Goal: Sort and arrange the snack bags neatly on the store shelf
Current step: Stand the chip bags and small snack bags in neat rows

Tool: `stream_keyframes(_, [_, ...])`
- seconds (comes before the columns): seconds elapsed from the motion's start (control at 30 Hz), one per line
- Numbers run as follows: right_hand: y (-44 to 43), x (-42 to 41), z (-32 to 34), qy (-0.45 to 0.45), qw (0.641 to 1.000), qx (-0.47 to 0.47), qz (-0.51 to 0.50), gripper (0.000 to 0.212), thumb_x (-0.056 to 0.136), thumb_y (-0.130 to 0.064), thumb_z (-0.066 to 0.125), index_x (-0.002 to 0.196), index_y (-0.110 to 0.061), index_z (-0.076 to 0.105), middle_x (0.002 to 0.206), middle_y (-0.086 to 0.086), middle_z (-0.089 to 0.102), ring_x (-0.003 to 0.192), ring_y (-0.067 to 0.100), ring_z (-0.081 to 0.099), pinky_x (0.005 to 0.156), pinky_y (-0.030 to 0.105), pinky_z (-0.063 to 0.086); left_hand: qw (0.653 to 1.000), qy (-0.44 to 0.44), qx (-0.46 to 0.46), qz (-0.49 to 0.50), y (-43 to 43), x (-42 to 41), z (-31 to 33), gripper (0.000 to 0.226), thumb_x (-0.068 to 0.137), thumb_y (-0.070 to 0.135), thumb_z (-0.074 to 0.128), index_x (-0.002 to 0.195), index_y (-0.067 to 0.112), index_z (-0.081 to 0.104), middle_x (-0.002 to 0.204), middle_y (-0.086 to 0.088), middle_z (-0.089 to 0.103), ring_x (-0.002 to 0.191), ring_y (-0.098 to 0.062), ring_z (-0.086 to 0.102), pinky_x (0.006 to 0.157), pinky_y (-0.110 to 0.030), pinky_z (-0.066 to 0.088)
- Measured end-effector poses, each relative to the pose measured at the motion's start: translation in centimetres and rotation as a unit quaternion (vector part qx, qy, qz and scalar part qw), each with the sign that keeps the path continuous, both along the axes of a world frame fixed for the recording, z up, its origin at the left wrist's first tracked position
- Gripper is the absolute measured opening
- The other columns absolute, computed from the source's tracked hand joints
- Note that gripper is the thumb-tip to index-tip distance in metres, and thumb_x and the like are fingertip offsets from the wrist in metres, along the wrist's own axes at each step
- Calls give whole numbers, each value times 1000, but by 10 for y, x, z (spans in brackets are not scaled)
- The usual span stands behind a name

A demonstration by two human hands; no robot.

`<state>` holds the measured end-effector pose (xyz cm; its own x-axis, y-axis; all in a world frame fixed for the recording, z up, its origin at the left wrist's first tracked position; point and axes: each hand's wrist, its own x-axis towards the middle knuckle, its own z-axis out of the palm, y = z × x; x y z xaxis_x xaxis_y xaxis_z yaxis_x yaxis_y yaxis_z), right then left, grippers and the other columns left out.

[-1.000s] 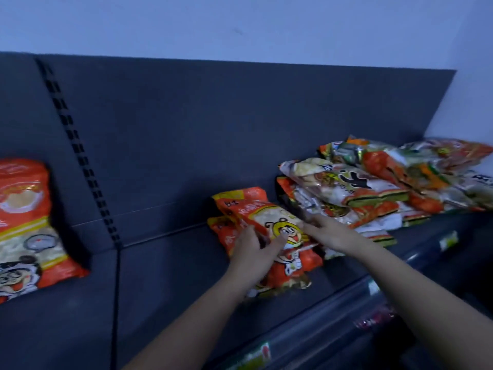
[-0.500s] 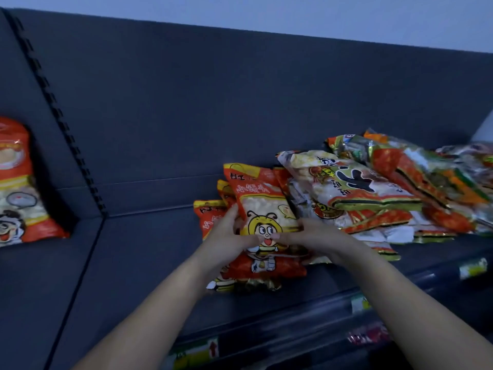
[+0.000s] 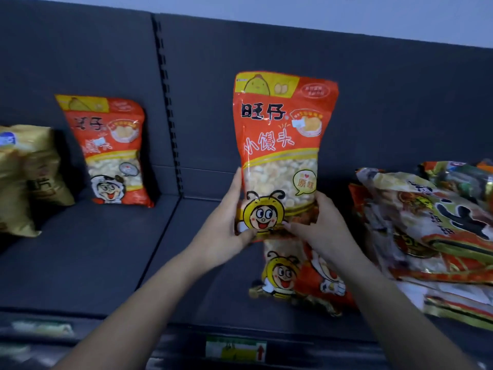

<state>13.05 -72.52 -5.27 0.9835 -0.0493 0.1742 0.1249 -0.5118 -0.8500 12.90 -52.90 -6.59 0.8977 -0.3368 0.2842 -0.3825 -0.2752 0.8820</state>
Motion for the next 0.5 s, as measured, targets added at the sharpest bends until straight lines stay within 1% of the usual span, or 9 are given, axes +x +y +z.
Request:
stream_keyframes(0.07, [25,6,-5,-24,999,-37,11,58,71,-12,79,122,-19,50,119,3,48,112,14,46,95,32,41,996,-40,58,50,24,0,-1,111,82,3,65,146,45,-16,149,24,26,123,-4,50,95,-41,51])
stream_keyframes(0.1, [40,9,-8,-31,998,-48,26,58,71,-11,78,121,-17,50,118,4,47,112,15,46,94,31,40,991,-54,88,84,38,0,-3,112,83,5,65,144,46,-19,148,23,28,118,-7,54,91,-43,52])
stream_keyframes(0.17, [73,14,-16,-38,996,-63,54,57,72,-8,77,122,-13,49,114,1,43,111,15,45,90,25,37,979,-67,134,141,68,-2,-10,113,84,9,65,142,48,-23,147,17,35,110,-12,59,86,-42,53])
stream_keyframes(0.23, [107,16,-24,-50,993,-72,80,58,73,-6,76,123,-11,48,112,0,40,111,13,42,83,18,31,966,-75,170,181,98,-4,-18,114,84,12,65,138,50,-28,148,11,36,113,-16,58,85,-40,53])
stream_keyframes(0.3, [138,18,-31,-48,992,-59,104,58,74,-7,75,124,-12,46,116,-1,40,113,10,40,86,15,30,953,-72,202,212,129,-7,-27,116,85,14,65,134,50,-33,148,7,37,113,-19,57,83,-38,52])
stream_keyframes(0.37, [170,21,-38,-35,991,-38,126,53,76,-7,74,119,-21,45,114,-5,40,108,6,41,87,17,33,945,-66,220,234,158,-9,-35,114,86,15,65,137,45,-32,145,5,41,108,-19,58,79,-37,51])
stream_keyframes(0.43, [201,27,-46,-15,990,-19,135,50,76,-6,74,110,-28,46,108,-5,40,103,10,48,89,26,42,937,-61,236,249,186,-9,-43,112,85,14,64,139,39,-31,144,3,42,108,-21,58,78,-37,50])
stream_keyframes(0.47, [216,30,-50,-8,991,-18,134,48,75,-6,75,108,-27,47,106,-4,40,101,13,50,88,30,46,935,-56,243,253,200,-9,-46,112,85,14,64,140,38,-31,146,3,40,109,-21,58,78,-38,51])
stream_keyframes(0.5, [231,33,-54,-5,991,-26,132,46,74,-6,76,108,-23,50,105,-2,40,99,15,52,87,31,48,933,-51,246,256,213,-8,-49,113,85,13,64,141,38,-31,148,3,38,110,-21,58,78,-39,51])
